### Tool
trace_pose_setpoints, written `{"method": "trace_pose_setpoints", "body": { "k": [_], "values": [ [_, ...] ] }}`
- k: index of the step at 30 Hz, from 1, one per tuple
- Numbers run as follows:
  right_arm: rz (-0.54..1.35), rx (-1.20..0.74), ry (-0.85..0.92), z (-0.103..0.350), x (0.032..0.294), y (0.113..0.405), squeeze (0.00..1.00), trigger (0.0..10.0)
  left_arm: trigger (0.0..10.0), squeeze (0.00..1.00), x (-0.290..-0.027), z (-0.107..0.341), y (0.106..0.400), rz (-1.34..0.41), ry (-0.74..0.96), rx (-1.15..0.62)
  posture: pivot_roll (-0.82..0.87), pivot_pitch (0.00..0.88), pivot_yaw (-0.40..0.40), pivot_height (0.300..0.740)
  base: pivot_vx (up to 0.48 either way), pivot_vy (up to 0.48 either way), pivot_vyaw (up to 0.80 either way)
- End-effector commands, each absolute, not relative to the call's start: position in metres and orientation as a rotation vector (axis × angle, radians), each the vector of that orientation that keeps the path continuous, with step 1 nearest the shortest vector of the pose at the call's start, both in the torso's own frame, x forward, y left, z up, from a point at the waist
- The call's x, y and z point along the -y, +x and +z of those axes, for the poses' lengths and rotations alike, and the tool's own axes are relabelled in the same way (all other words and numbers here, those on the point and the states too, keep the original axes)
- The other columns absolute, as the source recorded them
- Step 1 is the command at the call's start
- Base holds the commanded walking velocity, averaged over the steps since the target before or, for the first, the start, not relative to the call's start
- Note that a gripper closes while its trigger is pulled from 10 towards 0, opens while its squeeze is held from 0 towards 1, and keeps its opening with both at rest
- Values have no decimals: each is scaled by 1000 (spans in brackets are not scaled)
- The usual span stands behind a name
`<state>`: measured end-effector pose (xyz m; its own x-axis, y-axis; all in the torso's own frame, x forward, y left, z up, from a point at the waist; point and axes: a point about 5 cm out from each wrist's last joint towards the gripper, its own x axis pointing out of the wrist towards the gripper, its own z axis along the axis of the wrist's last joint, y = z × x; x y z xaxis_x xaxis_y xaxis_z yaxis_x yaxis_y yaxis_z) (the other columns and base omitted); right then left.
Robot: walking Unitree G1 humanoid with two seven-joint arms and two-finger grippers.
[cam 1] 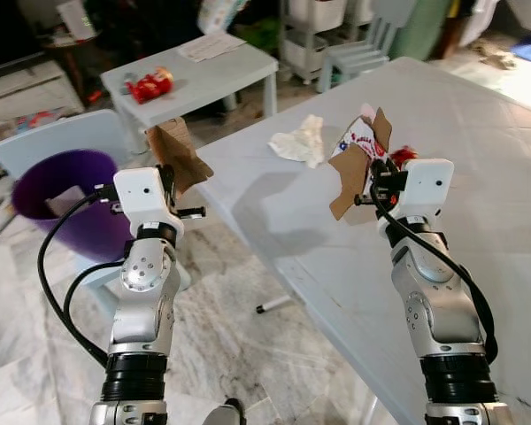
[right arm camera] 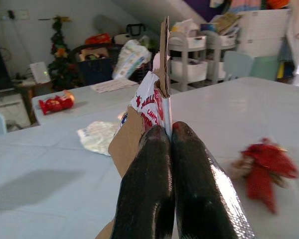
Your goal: Picking trash to rubbish bin
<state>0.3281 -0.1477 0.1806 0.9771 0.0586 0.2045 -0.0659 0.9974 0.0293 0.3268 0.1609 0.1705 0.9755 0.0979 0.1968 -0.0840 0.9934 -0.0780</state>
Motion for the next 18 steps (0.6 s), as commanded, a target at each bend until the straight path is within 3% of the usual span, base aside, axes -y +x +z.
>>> {"method": "trace_pose_setpoints", "body": {
  "k": [1, 18],
  "values": [
    [69, 219, 33, 183, 146, 328, 0, 0, 0, 0, -158, 176, 329, 73, -73, 209, -11, 75, 17, 740, 0, 0, 800],
    [66, 221, 32, 184, 147, 328, 0, 0, 0, 0, -151, 176, 333, 48, -99, 194, -18, 74, 23, 740, 0, 0, 800]
  ]
}}
